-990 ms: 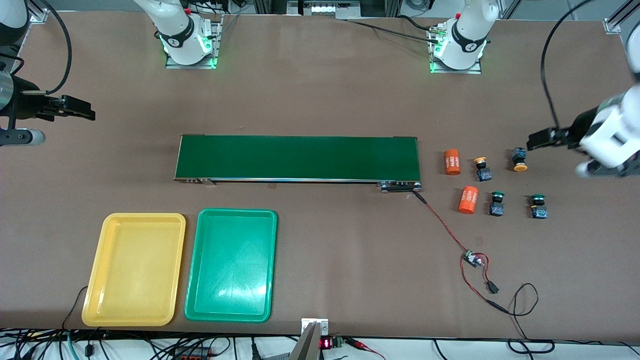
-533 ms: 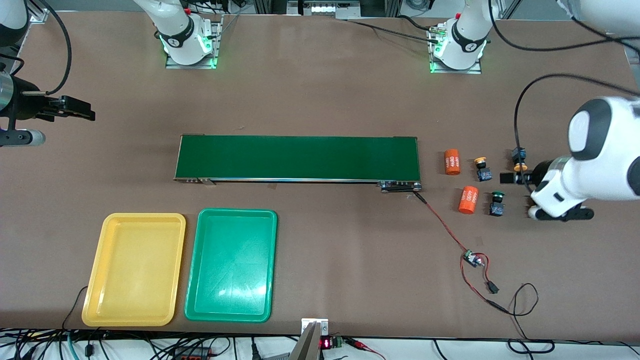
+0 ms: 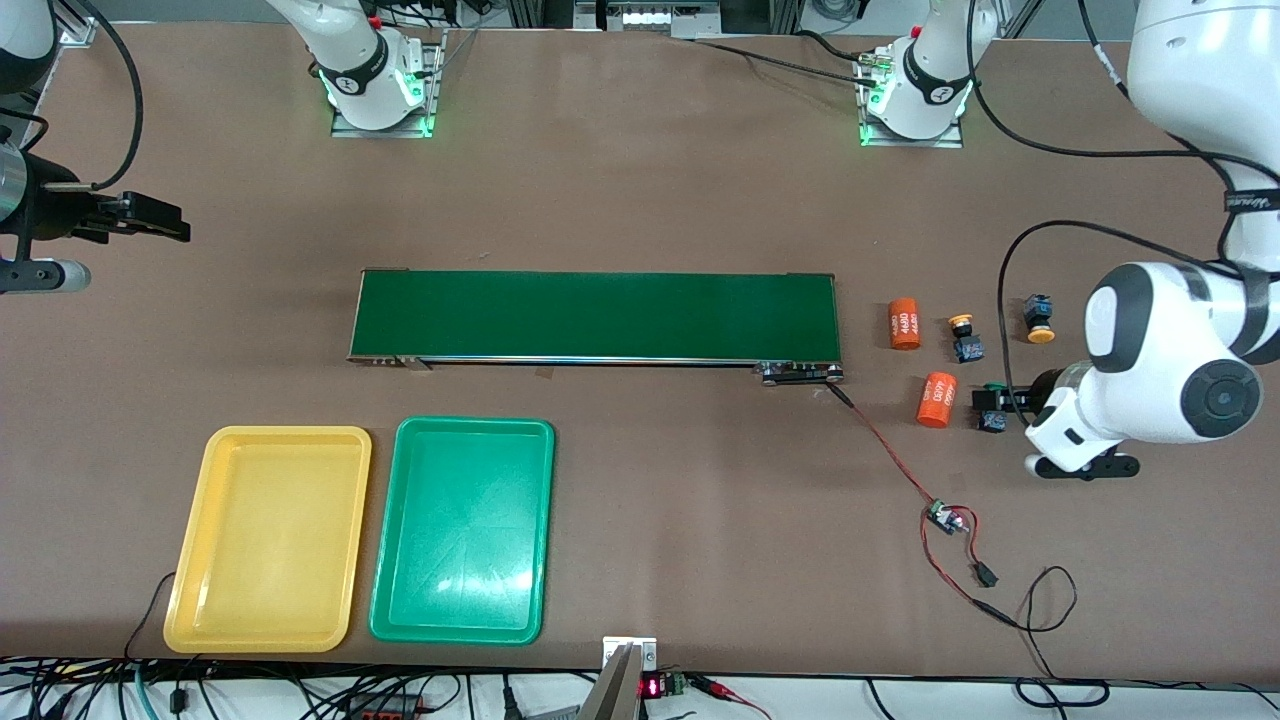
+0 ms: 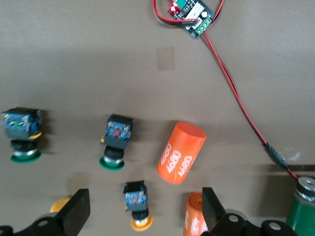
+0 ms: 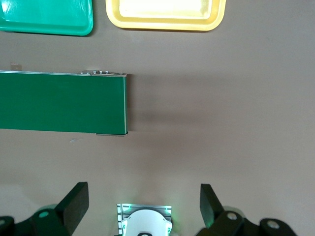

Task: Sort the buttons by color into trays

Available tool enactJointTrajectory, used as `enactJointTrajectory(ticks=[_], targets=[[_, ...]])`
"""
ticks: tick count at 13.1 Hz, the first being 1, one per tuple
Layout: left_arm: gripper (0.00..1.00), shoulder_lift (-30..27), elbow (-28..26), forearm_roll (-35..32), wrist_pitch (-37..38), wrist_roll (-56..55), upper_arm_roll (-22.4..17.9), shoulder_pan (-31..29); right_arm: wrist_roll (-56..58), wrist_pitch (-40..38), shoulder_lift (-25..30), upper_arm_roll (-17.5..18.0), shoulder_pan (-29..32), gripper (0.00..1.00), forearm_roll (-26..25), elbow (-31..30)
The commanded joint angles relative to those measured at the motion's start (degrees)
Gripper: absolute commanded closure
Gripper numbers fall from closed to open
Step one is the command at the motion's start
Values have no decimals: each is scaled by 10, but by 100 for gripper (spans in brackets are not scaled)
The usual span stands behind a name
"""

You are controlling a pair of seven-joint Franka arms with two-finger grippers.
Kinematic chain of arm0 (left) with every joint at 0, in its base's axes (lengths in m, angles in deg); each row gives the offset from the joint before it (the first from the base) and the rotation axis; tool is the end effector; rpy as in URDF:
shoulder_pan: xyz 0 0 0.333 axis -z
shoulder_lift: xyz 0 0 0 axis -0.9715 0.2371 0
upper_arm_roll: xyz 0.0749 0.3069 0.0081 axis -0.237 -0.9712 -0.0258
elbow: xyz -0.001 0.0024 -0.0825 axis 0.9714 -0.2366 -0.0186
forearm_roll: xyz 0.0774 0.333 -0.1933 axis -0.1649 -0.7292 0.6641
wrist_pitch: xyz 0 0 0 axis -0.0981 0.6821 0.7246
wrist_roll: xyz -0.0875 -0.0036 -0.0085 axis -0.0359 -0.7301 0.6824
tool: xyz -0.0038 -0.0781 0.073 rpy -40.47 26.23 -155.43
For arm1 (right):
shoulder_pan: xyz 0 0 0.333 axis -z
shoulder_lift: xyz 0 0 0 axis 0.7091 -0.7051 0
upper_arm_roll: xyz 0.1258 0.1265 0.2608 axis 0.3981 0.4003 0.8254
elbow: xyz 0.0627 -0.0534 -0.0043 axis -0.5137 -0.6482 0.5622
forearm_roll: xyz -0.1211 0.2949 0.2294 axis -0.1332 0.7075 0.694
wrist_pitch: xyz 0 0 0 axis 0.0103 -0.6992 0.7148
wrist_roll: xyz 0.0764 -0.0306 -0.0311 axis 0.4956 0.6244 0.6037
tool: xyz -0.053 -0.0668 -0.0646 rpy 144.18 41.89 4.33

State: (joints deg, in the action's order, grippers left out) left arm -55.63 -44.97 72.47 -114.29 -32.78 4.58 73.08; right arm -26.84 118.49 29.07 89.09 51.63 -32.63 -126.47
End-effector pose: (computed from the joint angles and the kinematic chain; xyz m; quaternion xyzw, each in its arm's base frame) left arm 0.6719 0.0044 0.3021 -0.9922 -0.0207 0.1226 0.0014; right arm 0.5600 -0.0236 0.5624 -0.9924 -0.0148 0.1224 0.0026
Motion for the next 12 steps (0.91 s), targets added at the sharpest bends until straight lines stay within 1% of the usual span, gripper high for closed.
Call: enactJointTrajectory(ticks=[1, 3, 5, 8, 9, 10, 11, 12], targets=[[0, 13, -40, -10, -63, 28, 4, 4, 8, -3, -4, 1, 1, 0, 3, 10], [0, 12, -83, -8, -124, 88, 12, 2, 8, 1, -4, 1, 2, 0, 7, 10], [0, 15, -107, -8, -150, 129, 18, 1, 7, 15, -4, 1, 2, 0, 7, 8], [0, 16, -167, -8, -201, 137, 32, 0, 7, 37, -4, 1, 0, 0, 11, 6], [0, 16, -172, -8, -208, 138, 32, 0, 5, 37, -3, 1, 0, 0, 20, 2], [3, 16, -172, -8, -210, 138, 32, 0, 4, 37, -1, 1, -1, 0, 21, -2], [16, 18, -172, -8, -209, 137, 32, 0, 4, 37, -1, 2, -1, 0, 23, -5], [49, 19, -173, -7, -208, 136, 33, 0, 4, 38, 3, 2, -2, 0, 25, -12]])
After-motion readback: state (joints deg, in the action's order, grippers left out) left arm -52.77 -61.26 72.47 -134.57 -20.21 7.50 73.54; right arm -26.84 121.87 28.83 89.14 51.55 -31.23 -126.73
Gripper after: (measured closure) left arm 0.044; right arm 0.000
